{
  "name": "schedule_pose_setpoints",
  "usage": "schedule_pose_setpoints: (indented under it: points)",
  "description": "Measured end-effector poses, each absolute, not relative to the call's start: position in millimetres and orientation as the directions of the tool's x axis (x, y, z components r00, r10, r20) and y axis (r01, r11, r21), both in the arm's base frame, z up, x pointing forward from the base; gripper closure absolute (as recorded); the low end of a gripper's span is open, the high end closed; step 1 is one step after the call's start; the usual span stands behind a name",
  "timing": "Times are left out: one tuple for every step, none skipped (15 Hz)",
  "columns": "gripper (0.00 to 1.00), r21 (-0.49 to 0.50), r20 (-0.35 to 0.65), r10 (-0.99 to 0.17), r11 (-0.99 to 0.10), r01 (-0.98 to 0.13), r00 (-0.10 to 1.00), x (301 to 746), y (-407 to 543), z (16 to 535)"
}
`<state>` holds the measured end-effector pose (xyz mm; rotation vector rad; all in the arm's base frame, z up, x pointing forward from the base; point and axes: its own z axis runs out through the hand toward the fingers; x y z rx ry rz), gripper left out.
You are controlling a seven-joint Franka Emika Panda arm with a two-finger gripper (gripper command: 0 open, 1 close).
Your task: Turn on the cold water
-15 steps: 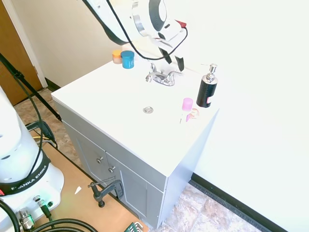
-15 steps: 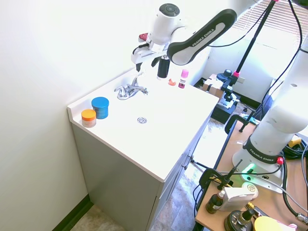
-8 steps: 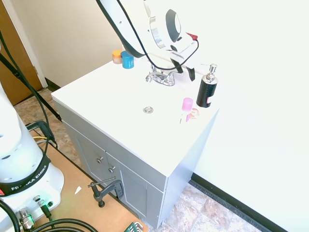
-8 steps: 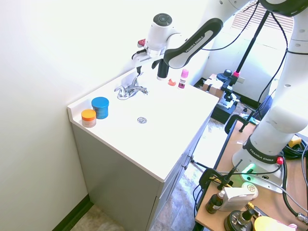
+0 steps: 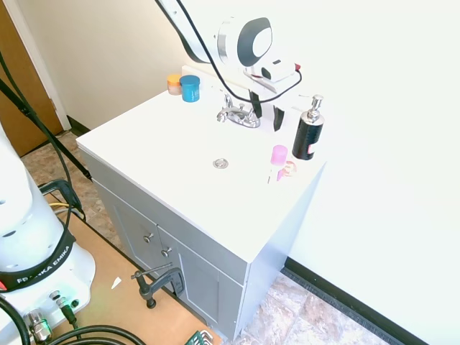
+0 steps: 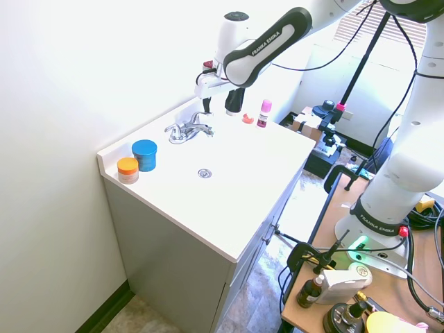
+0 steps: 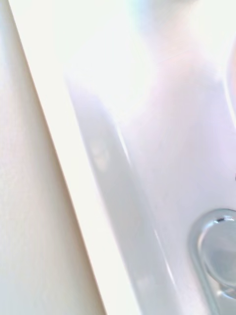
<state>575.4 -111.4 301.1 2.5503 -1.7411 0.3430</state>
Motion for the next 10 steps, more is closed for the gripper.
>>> schedule_pose_setpoints:
  points:
    - [0.00,-0.092,0.179,-0.918,-0.373,-0.923,0.354,574.3,-107.3,305.7]
    - [0.00,-0.092,0.168,-0.920,-0.373,-0.923,0.355,573.9,-103.1,310.6]
    - [0.00,-0.093,0.167,-0.920,-0.372,-0.924,0.354,573.6,-101.0,315.1]
    - [0.00,-0.095,0.167,-0.922,-0.369,-0.925,0.350,572.8,-100.3,320.6]
    - [0.00,-0.097,0.165,-0.924,-0.362,-0.927,0.344,570.8,-101.6,327.6]
    - [0.00,-0.099,0.153,-0.927,-0.360,-0.928,0.343,566.2,-102.8,336.5]
    - [0.00,-0.103,0.128,-0.927,-0.367,-0.924,0.354,558.9,-102.5,346.8]
    - [0.00,-0.110,0.097,-0.922,-0.385,-0.917,0.375,548.7,-100.9,357.8]
    - [0.00,-0.122,0.061,-0.914,-0.406,-0.906,0.401,535.2,-97.7,369.5]
    - [0.00,-0.138,0.029,-0.904,-0.425,-0.894,0.426,521.0,-93.8,380.1]
